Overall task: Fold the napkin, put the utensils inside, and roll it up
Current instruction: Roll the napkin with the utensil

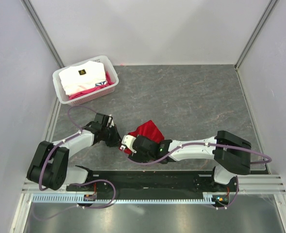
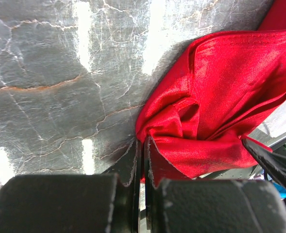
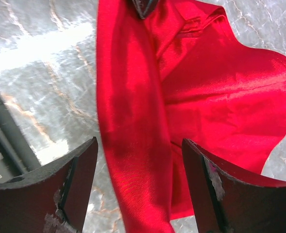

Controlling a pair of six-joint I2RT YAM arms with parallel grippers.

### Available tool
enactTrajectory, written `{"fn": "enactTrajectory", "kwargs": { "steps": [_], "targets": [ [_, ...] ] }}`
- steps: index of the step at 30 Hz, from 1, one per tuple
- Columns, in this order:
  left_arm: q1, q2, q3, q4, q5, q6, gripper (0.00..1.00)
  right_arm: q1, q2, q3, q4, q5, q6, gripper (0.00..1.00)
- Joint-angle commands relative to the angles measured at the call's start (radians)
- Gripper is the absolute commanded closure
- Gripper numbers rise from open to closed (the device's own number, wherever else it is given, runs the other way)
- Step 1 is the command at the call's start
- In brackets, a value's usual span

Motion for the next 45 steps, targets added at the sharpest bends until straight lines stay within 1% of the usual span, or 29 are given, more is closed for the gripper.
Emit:
{"fn": "enactTrajectory", "kwargs": {
  "steps": [1, 7, 10, 12, 13, 14, 15, 16, 17, 18, 19, 21, 22, 24, 26, 28, 30, 32, 36, 39, 45],
  "targets": [
    [0.005, 0.009, 0.034, -0.017, -0.012, 0.034, 0.98, 0.001, 0.037, 0.008, 0.043, 0.038, -0.034, 0.22],
    [0.006, 0.013, 0.037, -0.017, -0.007, 0.037, 0.98, -0.005, 0.080, 0.013, 0.056, 0.029, -0.045, 0.24],
    [0.005, 0.014, 0.039, -0.015, 0.004, 0.042, 0.98, -0.032, 0.095, 0.017, 0.050, -0.014, -0.036, 0.30],
    [0.005, 0.008, 0.039, -0.007, 0.013, 0.048, 0.98, -0.073, 0.101, 0.022, 0.039, -0.075, -0.027, 0.41],
    [0.005, 0.003, 0.039, -0.003, 0.022, 0.050, 0.98, -0.087, 0.107, 0.025, 0.030, -0.152, -0.019, 0.45],
    [0.005, -0.001, 0.039, 0.003, 0.031, 0.054, 0.98, -0.100, 0.110, 0.028, 0.008, -0.201, -0.016, 0.52],
    [0.006, -0.006, 0.039, 0.006, 0.040, 0.056, 0.98, -0.124, 0.115, 0.034, -0.002, -0.233, -0.014, 0.55],
    [0.005, -0.010, 0.040, 0.019, 0.051, 0.056, 0.96, -0.135, 0.130, 0.040, -0.033, -0.332, -0.002, 0.58],
    [0.005, -0.024, 0.042, 0.019, 0.053, 0.057, 0.91, -0.146, 0.138, 0.048, -0.050, -0.373, 0.004, 0.63],
    [0.005, -0.032, 0.051, 0.017, 0.048, 0.060, 0.85, -0.167, 0.156, 0.056, -0.062, -0.407, 0.012, 0.65],
    [0.006, -0.043, 0.058, 0.005, 0.041, 0.062, 0.69, -0.178, 0.161, 0.056, -0.073, -0.480, 0.019, 0.69],
    [0.008, -0.081, 0.077, -0.015, 0.005, 0.067, 0.48, -0.210, 0.172, 0.050, -0.081, -0.540, 0.048, 0.72],
    [0.012, -0.093, 0.083, -0.044, -0.007, 0.070, 0.43, -0.222, 0.176, 0.050, -0.082, -0.592, 0.058, 0.73],
    [0.015, -0.133, 0.089, -0.069, -0.048, 0.077, 0.34, -0.255, 0.181, 0.046, -0.081, -0.643, 0.081, 0.75],
    [0.017, -0.161, 0.085, -0.089, -0.067, 0.068, 0.31, -0.282, 0.184, 0.053, -0.085, -0.712, 0.125, 0.76],
    [0.017, -0.201, 0.068, -0.099, -0.093, 0.059, 0.29, -0.299, 0.187, 0.060, -0.093, -0.758, 0.142, 0.76],
    [0.017, -0.237, 0.043, -0.098, -0.105, 0.048, 0.29, -0.325, 0.193, 0.069, -0.095, -0.847, 0.159, 0.77],
    [0.017, -0.254, 0.029, -0.095, -0.105, 0.039, 0.29, -0.350, 0.199, 0.080, -0.092, -0.901, 0.168, 0.77],
    [0.017, -0.282, -0.013, -0.069, -0.081, 0.030, 0.29, -0.388, 0.229, 0.092, -0.081, -1.025, 0.179, 0.78],
    [0.015, -0.290, -0.047, -0.035, -0.052, 0.019, 0.30, -0.429, 0.265, 0.091, -0.035, -1.108, 0.203, 0.78],
    [0.014, -0.294, -0.125, 0.040, 0.010, -0.015, 0.32, -0.491, 0.347, 0.096, 0.049, -1.204, 0.254, 0.79]
  ]
}}
